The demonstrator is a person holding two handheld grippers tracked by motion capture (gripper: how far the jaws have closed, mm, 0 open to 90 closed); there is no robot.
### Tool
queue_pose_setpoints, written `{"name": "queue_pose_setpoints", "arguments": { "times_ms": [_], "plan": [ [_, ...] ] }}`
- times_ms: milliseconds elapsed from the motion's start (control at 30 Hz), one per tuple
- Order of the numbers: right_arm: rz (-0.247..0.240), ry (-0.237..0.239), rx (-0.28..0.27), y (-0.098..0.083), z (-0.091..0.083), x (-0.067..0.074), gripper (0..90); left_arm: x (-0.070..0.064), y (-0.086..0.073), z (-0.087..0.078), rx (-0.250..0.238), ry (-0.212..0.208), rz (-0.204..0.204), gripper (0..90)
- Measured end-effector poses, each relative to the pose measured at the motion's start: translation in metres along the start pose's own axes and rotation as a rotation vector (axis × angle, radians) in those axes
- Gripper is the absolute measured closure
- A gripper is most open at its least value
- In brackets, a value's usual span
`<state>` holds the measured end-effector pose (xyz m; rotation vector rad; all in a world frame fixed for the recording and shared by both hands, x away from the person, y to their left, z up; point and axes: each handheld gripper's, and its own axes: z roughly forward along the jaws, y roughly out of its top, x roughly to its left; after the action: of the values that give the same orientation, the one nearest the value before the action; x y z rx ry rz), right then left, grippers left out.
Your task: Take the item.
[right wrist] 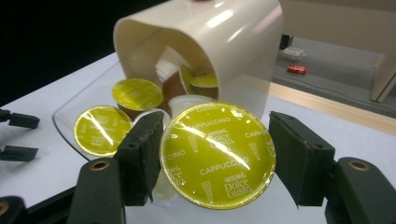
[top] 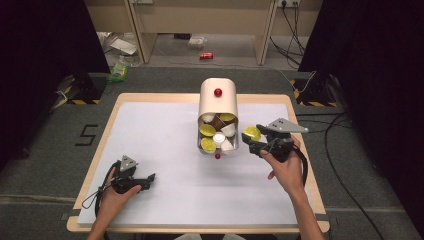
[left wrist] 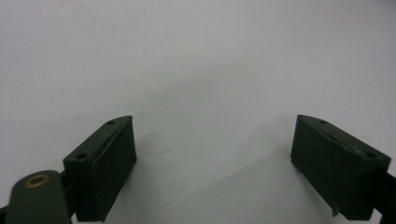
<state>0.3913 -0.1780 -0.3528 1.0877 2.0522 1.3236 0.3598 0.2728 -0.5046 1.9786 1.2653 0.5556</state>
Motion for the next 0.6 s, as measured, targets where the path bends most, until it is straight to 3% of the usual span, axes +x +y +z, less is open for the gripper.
{"name": "queue_pose_setpoints", "arguments": {
  "times_ms": [333,600],
  "plan": [
    [0.028,-0.053,0.034,-0.014,0.006,-0.02,38.2,0.0,0.0,0.0,0.0,-0.001,-0.002,13.3],
    [0.044,-0.086,0.074,-0.028,0.021,-0.034,38.2,0.0,0.0,0.0,0.0,0.0,-0.003,13.3]
  ]
}}
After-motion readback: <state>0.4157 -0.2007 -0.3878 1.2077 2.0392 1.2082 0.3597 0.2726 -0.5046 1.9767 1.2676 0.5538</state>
